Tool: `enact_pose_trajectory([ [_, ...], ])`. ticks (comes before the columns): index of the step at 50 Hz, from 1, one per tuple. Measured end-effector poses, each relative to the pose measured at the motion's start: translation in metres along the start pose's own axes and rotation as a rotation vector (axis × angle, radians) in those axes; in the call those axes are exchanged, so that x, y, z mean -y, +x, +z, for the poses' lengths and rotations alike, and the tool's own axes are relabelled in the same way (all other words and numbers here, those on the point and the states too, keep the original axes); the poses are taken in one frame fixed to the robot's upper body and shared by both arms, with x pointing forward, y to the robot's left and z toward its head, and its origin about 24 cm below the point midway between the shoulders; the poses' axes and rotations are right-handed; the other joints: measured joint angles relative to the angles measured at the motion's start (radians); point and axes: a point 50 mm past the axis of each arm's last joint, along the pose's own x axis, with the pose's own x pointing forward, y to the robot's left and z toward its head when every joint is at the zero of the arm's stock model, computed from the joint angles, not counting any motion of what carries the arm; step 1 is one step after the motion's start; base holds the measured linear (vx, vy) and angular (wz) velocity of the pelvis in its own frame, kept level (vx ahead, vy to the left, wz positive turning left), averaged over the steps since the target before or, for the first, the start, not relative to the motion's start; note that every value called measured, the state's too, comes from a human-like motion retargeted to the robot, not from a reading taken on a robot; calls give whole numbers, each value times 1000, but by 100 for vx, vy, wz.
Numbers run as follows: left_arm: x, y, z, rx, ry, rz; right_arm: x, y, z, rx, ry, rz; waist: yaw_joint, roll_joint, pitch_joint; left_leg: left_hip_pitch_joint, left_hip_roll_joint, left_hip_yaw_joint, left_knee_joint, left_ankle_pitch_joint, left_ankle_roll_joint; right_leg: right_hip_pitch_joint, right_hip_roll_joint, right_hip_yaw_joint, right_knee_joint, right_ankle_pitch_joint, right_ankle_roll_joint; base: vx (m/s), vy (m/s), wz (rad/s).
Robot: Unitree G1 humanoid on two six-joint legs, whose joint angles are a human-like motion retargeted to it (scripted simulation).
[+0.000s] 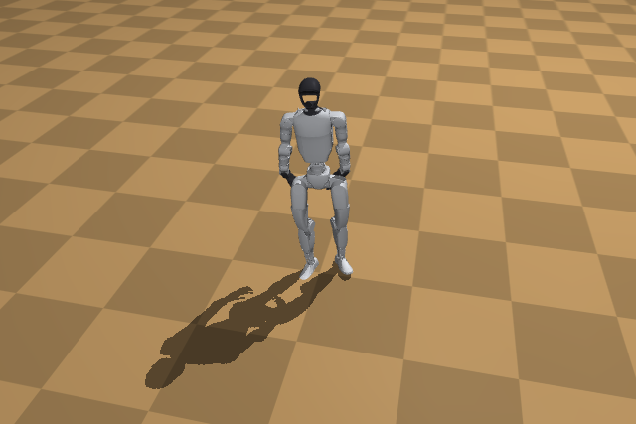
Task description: In place motions
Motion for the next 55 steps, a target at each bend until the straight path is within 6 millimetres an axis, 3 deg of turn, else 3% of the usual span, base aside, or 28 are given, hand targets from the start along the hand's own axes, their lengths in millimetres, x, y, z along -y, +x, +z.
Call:
enact_pose_trajectory([
  [5, -4, 4, -10, -83, 151, 92, 3, -5, 11, -33, -43, -27, -26, 1, 13, 2, -5, -30, -1, 1, 6, 6, -6, -27, 1, 4, 3, -4, 0, 15],
  [9, -6, -4, 11, -79, 292, 181, 9, -13, 33, -43, -239, -123, 115, -14, 35, 3, 13, 95, -7, 34, 8, -6, 3, 102, 0, 32, 3, -2, -1, -135],
  [10, -11, -10, 18, -91, 346, 220, 11, -15, 38, -38, -289, -150, 106, -14, 33, 3, 11, 77, -7, 31, 9, -5, 0, 85, 0, 31, 5, -5, -3, 188],
  [12, -21, -25, 35, -127, 470, 298, 13, -19, 51, -23, -385, -202, -39, -9, 17, -10, -1, -80, 6, 5, -1, 13, -32, -76, 3, 8, 17, -6, -3, 279],
  [16, -36, -53, 63, -173, 634, 415, 12, -26, 71, -5, -529, -261, -22, -11, 10, -20, 4, -70, 8, 13, 1, 13, -26, -71, 1, 10, 15, -2, -2, 21],
  [20, -38, -73, 87, -132, 705, 465, 5, -29, 86, 49, -561, -248, -30, -8, 4, -27, 9, -82, 11, 15, 0, 17, -25, -86, 0, 8, 16, -1, -1, 15],
  [28, -34, -85, 106, -63, 775, 452, -3, -25, 86, 110, -473, -145, -30, -4, 0, -28, 8, -91, 13, 14, 0, 24, -26, -97, 0, 5, 16, 0, 0, 0],
  [34, -44, -96, 102, -357, 1010, 555, 5, -25, 73, -15, -543, -195, -32, -5, 13, -17, 5, -93, 14, 15, 1, 35, -27, -99, -1, 4, 14, 0, 0, 0],
  [39, -44, -77, 87, -370, 1054, 612, 13, -24, 62, -120, -629, -255, 3, -3, 5, -9, 10, -43, 11, 9, -3, 20, -23, -46, 10, -2, 16, 2, 0, -41],
  [46, -18, -29, 54, -128, 767, 443, 14, -20, 49, -122, -537, -218, 21, -3, -3, -3, 9, -11, 9, 4, -4, 14, -13, -8, 5, -3, 11, 0, 1, -31],
  [55, -10, -23, 52, -98, 691, 400, 14, -21, 49, -68, -419, -188, -30, 4, -13, -17, 0, -62, 9, 7, 1, 10, -21, -58, -1, 7, 7, -1, 0, 26],
])
